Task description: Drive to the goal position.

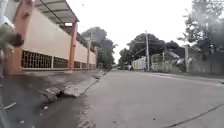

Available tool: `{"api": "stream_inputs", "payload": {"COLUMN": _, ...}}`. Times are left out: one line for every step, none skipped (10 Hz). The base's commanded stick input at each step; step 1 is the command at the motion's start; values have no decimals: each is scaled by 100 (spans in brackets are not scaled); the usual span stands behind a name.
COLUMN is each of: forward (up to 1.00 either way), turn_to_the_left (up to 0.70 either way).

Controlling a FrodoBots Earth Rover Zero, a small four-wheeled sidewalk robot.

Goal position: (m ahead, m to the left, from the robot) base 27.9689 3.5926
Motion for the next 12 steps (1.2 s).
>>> {"api": "stream_inputs", "payload": {"forward": 70, "turn_to_the_left": -17}}
{"api": "stream_inputs", "payload": {"forward": 70, "turn_to_the_left": -17}}
{"api": "stream_inputs", "payload": {"forward": 70, "turn_to_the_left": -18}}
{"api": "stream_inputs", "payload": {"forward": 70, "turn_to_the_left": -26}}
{"api": "stream_inputs", "payload": {"forward": 70, "turn_to_the_left": -30}}
{"api": "stream_inputs", "payload": {"forward": 70, "turn_to_the_left": -15}}
{"api": "stream_inputs", "payload": {"forward": 70, "turn_to_the_left": -2}}
{"api": "stream_inputs", "payload": {"forward": 70, "turn_to_the_left": 0}}
{"api": "stream_inputs", "payload": {"forward": 70, "turn_to_the_left": 0}}
{"api": "stream_inputs", "payload": {"forward": 70, "turn_to_the_left": 0}}
{"api": "stream_inputs", "payload": {"forward": 70, "turn_to_the_left": 0}}
{"api": "stream_inputs", "payload": {"forward": 70, "turn_to_the_left": 0}}
